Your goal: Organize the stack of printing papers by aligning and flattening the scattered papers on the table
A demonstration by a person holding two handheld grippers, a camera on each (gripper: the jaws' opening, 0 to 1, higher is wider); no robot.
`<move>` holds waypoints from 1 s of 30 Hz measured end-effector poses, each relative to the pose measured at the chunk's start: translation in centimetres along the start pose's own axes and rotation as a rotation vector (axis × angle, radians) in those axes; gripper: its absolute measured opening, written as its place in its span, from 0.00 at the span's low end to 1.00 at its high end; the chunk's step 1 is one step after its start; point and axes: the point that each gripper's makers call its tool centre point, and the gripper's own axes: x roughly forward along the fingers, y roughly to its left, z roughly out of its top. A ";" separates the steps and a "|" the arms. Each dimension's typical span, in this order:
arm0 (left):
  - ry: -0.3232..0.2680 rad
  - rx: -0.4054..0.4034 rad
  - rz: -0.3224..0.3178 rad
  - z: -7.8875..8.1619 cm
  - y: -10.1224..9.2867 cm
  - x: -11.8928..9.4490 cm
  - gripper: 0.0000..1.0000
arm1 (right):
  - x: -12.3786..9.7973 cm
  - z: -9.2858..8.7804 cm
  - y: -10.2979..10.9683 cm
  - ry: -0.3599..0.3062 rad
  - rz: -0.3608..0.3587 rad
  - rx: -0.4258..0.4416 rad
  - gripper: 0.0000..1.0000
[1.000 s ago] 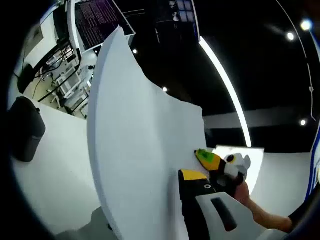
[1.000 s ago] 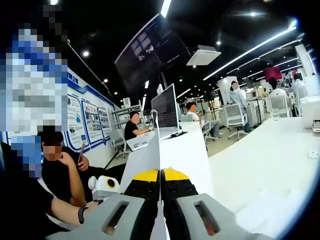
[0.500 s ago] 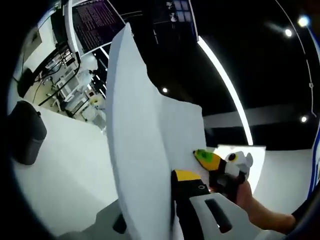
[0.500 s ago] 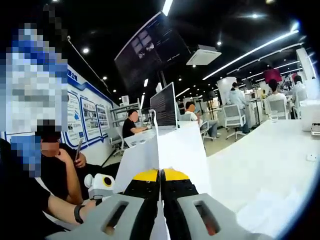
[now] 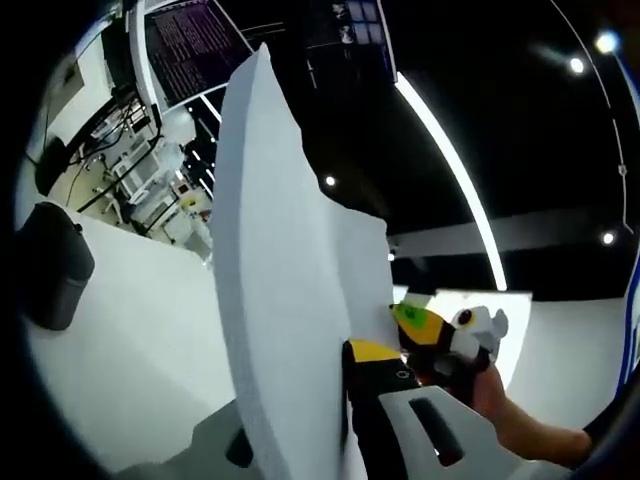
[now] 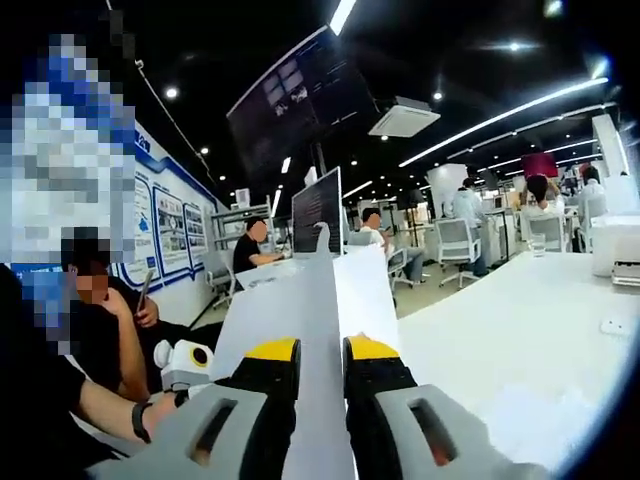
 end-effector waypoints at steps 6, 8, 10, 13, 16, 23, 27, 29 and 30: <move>0.001 -0.002 -0.002 0.0 0.0 0.0 0.06 | -0.4 0.1 -0.1 -0.015 -0.021 -0.005 0.22; 0.002 -0.002 -0.002 0.0 0.0 0.0 0.06 | -0.5 0.3 -0.1 -0.021 -0.028 -0.010 0.24; 0.001 -0.003 -0.002 0.0 0.0 -0.1 0.06 | -0.6 0.4 -0.2 -0.029 -0.031 -0.009 0.25; 0.002 -0.002 -0.002 0.0 0.0 -0.1 0.06 | -0.8 0.4 -0.4 -0.039 -0.041 -0.006 0.28; 0.002 -0.001 -0.001 0.0 0.1 -0.1 0.06 | -1.0 0.5 -0.7 -0.048 -0.057 -0.008 0.30; 0.001 -0.001 0.000 0.0 0.1 -0.1 0.06 | -1.3 0.7 -1.4 -0.065 -0.068 0.012 0.34; 0.001 -0.001 0.001 0.0 0.1 -0.1 0.06 | -1.4 0.6 -1.6 -0.066 -0.076 0.013 0.37; 0.000 -0.003 0.002 0.0 0.2 -0.1 0.06 | -1.5 0.6 -1.7 -0.067 -0.079 0.014 0.39; 0.000 -0.002 0.002 0.0 0.2 -0.1 0.06 | -1.5 0.5 -1.7 -0.067 -0.081 0.015 0.41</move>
